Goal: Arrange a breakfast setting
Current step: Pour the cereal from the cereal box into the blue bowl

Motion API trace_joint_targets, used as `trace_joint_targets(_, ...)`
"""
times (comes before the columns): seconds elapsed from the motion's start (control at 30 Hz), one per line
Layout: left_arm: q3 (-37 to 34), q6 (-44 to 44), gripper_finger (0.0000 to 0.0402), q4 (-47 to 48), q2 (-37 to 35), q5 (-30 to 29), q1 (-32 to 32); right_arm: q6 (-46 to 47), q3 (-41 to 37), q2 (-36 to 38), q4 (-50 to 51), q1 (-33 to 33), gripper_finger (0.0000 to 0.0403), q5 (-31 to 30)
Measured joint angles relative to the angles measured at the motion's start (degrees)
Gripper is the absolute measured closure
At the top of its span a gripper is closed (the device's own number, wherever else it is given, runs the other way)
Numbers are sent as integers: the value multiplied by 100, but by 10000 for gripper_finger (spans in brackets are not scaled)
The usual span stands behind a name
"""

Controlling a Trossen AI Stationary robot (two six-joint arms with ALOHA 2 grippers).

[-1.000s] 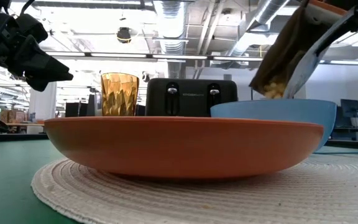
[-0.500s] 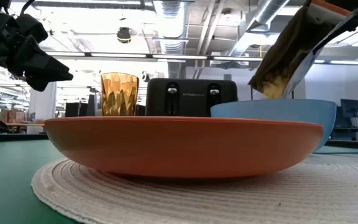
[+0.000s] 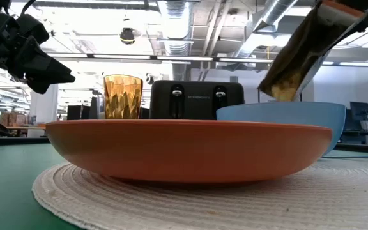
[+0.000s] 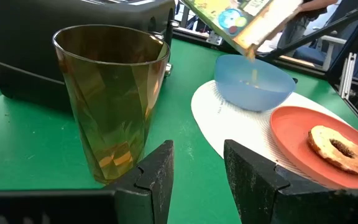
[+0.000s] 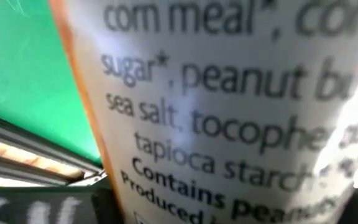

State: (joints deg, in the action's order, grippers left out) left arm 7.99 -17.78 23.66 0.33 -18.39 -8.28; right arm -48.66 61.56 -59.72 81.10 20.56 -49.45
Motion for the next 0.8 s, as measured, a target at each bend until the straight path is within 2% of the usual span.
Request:
trace_joint_targets(0.6, 0, 0, 274, 2, 0, 0, -2, -137, -2, -31, -54, -88, 204, -86)
trace_joint_targets(0.8, 0, 0, 274, 0, 0, 0, 0, -140, -2, -33, -87, 64, 204, -133)
